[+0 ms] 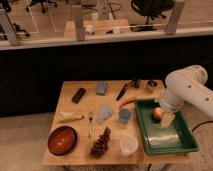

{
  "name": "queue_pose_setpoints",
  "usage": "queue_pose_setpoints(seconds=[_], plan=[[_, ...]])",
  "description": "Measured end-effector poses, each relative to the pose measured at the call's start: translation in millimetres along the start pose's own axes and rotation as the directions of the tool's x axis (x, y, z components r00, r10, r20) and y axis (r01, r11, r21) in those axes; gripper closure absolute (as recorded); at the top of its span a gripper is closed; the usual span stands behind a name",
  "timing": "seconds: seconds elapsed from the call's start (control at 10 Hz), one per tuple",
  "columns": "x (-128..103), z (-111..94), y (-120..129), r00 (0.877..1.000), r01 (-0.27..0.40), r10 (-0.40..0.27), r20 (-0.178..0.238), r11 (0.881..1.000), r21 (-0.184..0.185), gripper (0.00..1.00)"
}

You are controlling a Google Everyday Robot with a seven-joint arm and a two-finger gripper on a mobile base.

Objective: Place grapes in table surface

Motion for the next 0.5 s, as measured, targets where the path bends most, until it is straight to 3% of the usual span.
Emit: queue_pose_setpoints(seconds=[0.1,0.3,0.5], plan=[[-16,1,7,0.998,0.059,-0.059,0.025,0.998,0.001,0.2],[-67,1,21,0.976,0.202,-0.203,0.08,0.979,0.016,0.2],[-123,0,36,0.93,0.344,-0.347,0.12,0.938,0.042,0.2]])
